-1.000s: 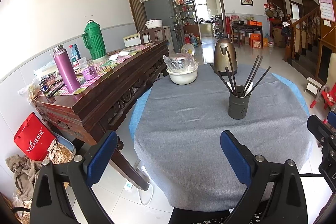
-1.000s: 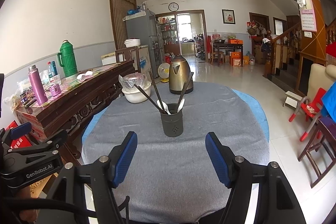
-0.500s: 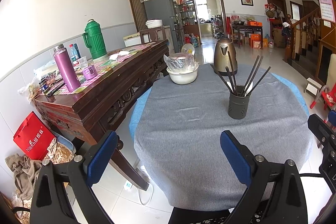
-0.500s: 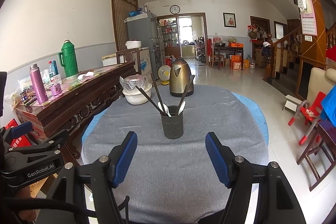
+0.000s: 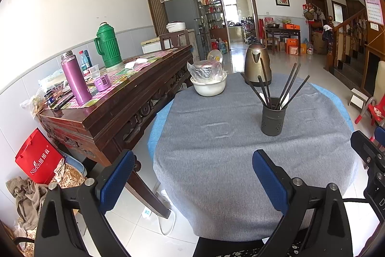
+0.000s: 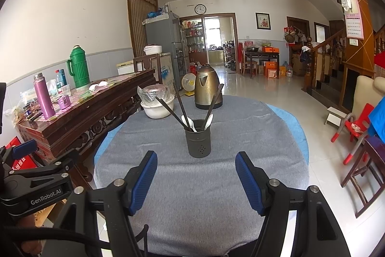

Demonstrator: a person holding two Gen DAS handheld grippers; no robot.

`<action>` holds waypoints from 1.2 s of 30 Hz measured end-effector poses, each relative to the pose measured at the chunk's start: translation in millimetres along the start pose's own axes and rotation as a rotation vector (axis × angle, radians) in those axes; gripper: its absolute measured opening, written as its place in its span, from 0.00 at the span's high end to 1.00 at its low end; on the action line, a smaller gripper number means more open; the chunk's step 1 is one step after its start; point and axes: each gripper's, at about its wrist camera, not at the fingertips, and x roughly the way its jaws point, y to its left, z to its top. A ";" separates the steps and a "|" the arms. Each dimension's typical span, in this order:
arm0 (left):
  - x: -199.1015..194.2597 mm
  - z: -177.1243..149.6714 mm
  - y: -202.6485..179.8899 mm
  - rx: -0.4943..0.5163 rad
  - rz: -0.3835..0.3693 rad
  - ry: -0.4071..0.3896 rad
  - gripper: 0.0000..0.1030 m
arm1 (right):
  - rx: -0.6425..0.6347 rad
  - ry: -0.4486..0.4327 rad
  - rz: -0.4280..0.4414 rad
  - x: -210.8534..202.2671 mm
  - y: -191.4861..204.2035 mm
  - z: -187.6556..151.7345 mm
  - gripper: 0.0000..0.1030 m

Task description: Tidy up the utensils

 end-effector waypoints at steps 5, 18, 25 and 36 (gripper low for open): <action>-0.4 -0.6 -0.1 0.002 -0.001 0.000 0.05 | 0.001 0.001 0.000 0.3 -0.1 -0.1 0.31; -2.6 0.1 -2.0 0.018 -0.005 -0.004 0.05 | 0.008 -0.004 0.003 -0.1 -1.5 0.3 0.31; -3.6 0.0 -2.3 0.017 -0.005 -0.006 0.05 | 0.006 -0.002 0.002 0.6 -1.5 -0.5 0.31; -3.7 -1.0 -2.7 0.015 -0.009 -0.007 0.05 | 0.008 -0.006 0.003 1.0 -2.0 -0.9 0.31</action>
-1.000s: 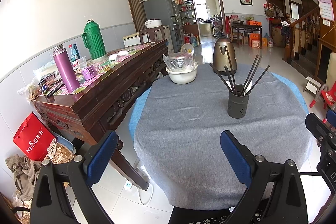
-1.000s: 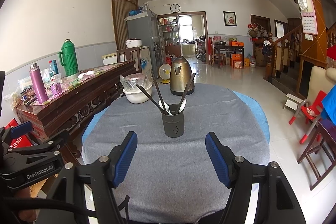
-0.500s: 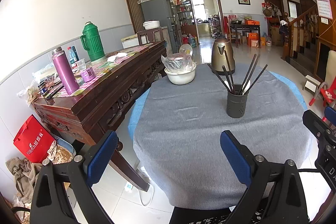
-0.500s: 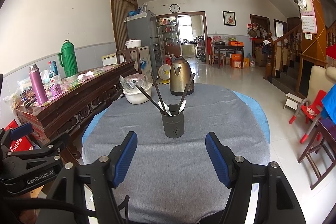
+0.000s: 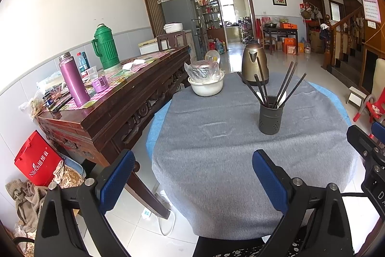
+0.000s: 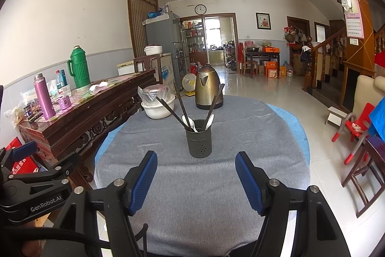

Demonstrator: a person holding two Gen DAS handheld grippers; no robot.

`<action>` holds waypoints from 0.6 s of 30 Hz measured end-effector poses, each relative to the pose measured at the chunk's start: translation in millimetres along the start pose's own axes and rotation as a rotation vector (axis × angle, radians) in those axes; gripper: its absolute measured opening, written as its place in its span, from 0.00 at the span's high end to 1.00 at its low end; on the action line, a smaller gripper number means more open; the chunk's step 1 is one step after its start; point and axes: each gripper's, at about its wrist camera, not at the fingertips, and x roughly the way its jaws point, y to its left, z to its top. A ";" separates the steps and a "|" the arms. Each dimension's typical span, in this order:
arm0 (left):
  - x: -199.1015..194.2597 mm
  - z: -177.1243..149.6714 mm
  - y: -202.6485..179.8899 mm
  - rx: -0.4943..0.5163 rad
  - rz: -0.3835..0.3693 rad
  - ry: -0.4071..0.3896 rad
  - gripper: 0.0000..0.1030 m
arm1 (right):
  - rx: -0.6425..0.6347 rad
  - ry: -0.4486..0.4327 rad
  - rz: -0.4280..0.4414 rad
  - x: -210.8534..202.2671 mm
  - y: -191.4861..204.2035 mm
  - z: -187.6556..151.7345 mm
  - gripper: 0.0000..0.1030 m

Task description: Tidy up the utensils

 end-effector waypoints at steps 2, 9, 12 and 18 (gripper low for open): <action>0.6 -1.3 0.0 -0.003 -0.002 0.001 0.05 | -0.001 -0.003 0.000 0.3 -0.7 0.0 0.31; 2.5 -4.3 -0.1 -0.005 -0.005 0.004 0.05 | -0.010 -0.002 -0.005 0.6 -2.1 2.4 0.31; 3.1 -4.4 0.3 -0.007 -0.004 0.005 0.05 | -0.015 -0.004 -0.012 0.9 -3.9 7.1 0.31; 3.6 -5.8 2.1 -0.016 -0.008 0.006 0.05 | -0.021 -0.015 -0.021 0.0 -7.1 18.1 0.31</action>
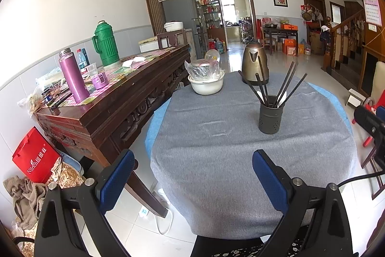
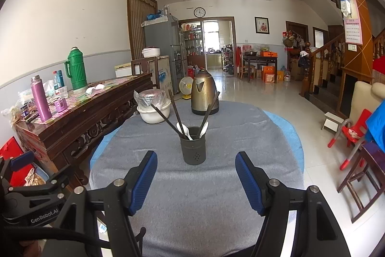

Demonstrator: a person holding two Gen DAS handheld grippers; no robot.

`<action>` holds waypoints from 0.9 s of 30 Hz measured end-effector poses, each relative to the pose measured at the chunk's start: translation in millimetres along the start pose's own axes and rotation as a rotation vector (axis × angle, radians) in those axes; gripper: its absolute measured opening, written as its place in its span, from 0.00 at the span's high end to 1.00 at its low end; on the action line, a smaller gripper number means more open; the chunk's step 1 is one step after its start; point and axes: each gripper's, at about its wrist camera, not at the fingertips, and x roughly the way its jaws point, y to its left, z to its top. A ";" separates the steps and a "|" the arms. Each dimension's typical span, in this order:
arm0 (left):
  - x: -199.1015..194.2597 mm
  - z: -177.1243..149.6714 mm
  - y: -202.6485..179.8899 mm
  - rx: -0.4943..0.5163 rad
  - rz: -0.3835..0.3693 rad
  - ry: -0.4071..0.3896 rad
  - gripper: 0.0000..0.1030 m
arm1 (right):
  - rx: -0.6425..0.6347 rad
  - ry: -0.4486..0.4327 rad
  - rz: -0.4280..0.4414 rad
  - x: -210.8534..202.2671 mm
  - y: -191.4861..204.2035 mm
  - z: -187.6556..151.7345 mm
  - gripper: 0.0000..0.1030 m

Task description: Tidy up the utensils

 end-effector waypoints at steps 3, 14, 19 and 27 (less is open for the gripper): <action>0.2 -1.6 1.8 -0.006 0.000 0.001 0.05 | -0.003 0.004 0.003 1.4 0.4 2.3 0.31; 4.6 -1.2 10.8 -0.038 -0.008 0.011 0.05 | -0.012 0.055 0.029 16.4 6.2 7.4 0.31; 7.3 -1.8 9.0 -0.037 -0.013 0.013 0.05 | -0.015 0.096 0.028 31.5 6.4 0.5 0.31; 26.6 2.5 1.1 -0.021 -0.033 0.038 0.05 | 0.039 0.144 0.044 53.1 -11.0 -2.5 0.31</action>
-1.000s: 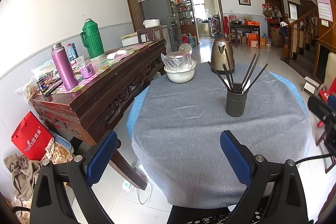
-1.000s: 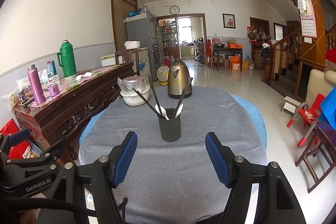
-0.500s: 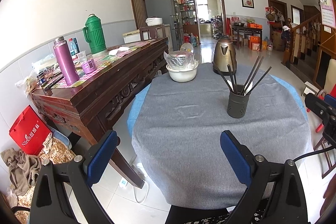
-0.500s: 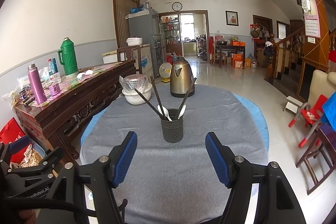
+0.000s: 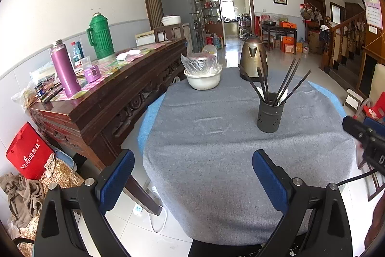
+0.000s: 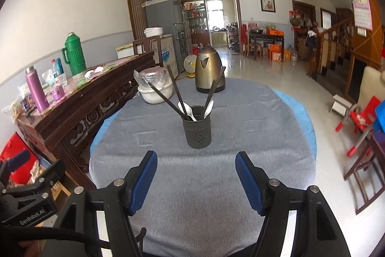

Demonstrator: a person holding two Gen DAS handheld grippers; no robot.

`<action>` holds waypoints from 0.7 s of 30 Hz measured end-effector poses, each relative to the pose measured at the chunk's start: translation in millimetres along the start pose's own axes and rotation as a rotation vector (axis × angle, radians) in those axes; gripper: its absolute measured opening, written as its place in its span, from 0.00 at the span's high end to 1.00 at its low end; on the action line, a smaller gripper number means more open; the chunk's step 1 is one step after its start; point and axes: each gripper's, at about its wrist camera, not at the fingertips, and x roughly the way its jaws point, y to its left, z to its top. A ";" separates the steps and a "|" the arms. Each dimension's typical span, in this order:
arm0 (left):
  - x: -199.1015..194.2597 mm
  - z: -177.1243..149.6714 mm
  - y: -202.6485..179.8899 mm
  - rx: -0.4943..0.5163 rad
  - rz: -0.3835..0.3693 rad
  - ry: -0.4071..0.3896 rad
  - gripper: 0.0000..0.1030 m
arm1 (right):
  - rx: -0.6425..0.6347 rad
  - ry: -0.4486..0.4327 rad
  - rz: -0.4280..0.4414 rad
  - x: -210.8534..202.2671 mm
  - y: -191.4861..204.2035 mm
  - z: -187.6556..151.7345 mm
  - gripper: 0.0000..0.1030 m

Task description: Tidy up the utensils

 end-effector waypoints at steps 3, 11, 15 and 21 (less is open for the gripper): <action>7.2 5.4 -0.8 -0.005 -0.008 0.004 0.05 | 0.013 0.009 0.003 4.3 -4.7 5.6 0.31; 24.0 24.7 -4.1 -0.001 -0.016 -0.010 0.05 | -0.006 0.067 0.022 22.3 -3.2 18.8 0.31; 34.4 32.4 -7.2 0.007 -0.020 -0.010 0.05 | -0.011 0.101 0.025 34.0 -1.9 21.6 0.31; 47.5 46.0 -14.5 0.019 -0.036 -0.006 0.05 | -0.012 0.108 0.024 43.1 -0.8 31.2 0.31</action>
